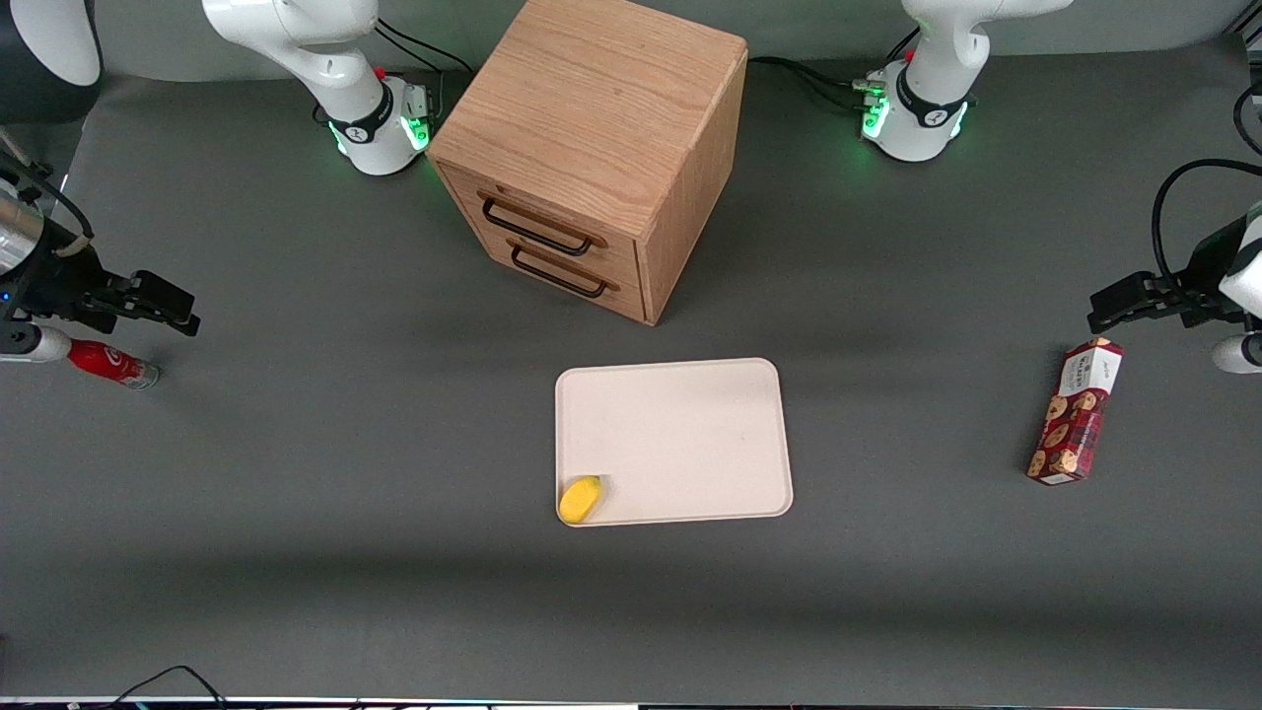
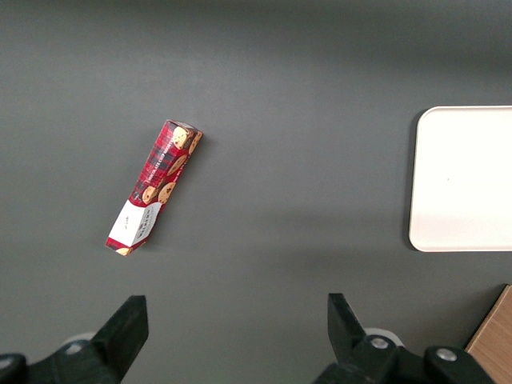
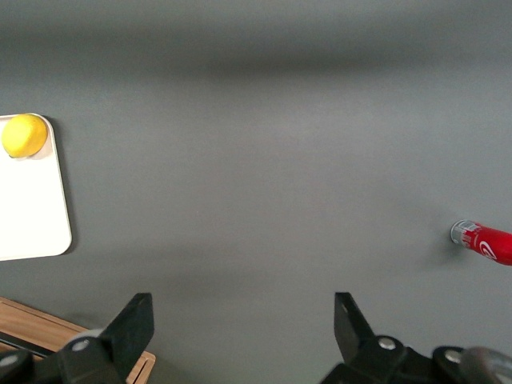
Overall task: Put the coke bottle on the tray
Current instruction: 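Lower the open right gripper over the red Coca-Cola bottle's cap end, then close the right gripper around the bottle's neck, then lift the bottle and carry it toward the white tray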
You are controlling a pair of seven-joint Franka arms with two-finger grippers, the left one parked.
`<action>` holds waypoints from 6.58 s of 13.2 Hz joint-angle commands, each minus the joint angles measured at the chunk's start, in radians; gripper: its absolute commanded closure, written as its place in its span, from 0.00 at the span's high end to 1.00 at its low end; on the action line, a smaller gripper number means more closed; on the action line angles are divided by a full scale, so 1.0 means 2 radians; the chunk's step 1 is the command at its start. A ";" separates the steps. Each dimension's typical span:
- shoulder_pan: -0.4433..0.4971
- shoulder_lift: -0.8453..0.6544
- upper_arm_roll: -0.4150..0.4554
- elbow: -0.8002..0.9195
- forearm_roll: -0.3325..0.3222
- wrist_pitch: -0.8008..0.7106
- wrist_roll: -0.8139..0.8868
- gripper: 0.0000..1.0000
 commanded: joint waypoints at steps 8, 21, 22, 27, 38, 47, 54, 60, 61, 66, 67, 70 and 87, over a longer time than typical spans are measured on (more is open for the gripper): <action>-0.077 0.006 -0.003 -0.010 0.001 -0.015 -0.064 1.00; -0.292 0.098 -0.013 -0.140 -0.014 0.240 -0.348 1.00; -0.292 0.098 -0.024 -0.150 -0.014 0.250 -0.350 1.00; -0.294 0.106 -0.059 -0.197 -0.014 0.316 -0.410 1.00; -0.294 0.127 -0.067 -0.226 -0.006 0.374 -0.430 0.62; -0.268 0.124 -0.070 -0.204 -0.006 0.365 -0.414 0.00; -0.235 0.123 -0.055 -0.099 -0.006 0.270 -0.329 0.00; -0.213 0.122 0.063 0.004 -0.012 0.149 -0.116 0.00; -0.212 0.121 0.089 0.017 -0.013 0.130 -0.073 0.00; -0.088 0.121 0.117 0.100 -0.015 0.024 0.126 0.00; -0.044 0.126 0.117 0.124 -0.027 0.000 0.177 0.00; 0.050 0.150 0.116 0.172 -0.066 -0.043 0.304 0.00; 0.216 0.400 0.115 0.273 -0.083 0.119 0.623 0.00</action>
